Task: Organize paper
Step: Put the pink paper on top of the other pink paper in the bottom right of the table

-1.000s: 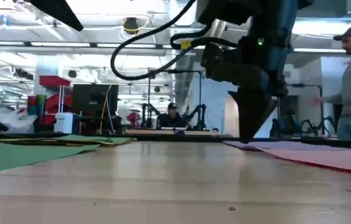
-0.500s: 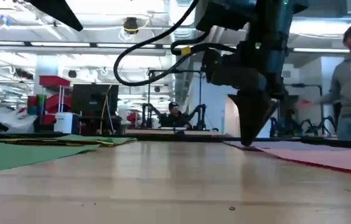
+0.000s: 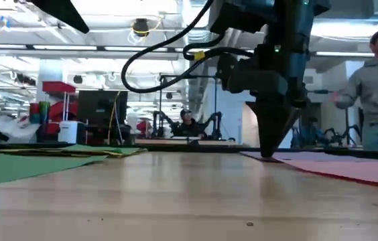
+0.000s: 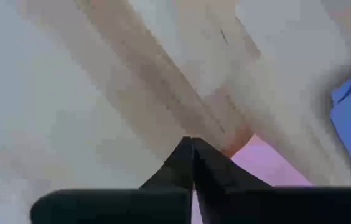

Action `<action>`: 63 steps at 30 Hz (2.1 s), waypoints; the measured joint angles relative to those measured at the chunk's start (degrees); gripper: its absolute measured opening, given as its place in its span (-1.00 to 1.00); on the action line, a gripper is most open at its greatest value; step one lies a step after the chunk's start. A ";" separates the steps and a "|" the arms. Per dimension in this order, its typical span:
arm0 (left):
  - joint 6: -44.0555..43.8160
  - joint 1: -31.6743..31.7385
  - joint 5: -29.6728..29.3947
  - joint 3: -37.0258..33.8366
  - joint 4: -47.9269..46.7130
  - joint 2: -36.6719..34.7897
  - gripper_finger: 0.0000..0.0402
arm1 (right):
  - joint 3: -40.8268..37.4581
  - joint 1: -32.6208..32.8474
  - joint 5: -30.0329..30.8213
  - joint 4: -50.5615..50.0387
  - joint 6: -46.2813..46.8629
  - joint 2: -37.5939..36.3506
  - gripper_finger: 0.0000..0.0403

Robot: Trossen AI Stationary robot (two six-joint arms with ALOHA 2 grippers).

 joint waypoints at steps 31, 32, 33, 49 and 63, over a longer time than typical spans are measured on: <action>-0.64 0.00 0.16 0.00 -0.16 0.02 -1.00 | 0.06 -0.76 0.15 -9.91 2.05 3.28 -1.00; -0.66 0.00 0.20 0.00 -0.25 0.02 -1.00 | 0.04 -0.74 0.25 -10.12 2.08 3.28 -1.00; -0.65 0.01 0.24 0.00 -0.27 0.02 -1.00 | 0.04 -0.75 0.28 -10.19 2.08 3.28 -1.00; -0.90 0.00 0.42 0.00 -0.42 0.02 -1.00 | -0.15 0.74 4.88 -11.99 1.86 2.81 -1.00; -0.94 0.00 2.04 0.00 -0.44 0.02 -1.00 | -0.08 9.34 -1.51 5.28 3.00 0.13 -1.00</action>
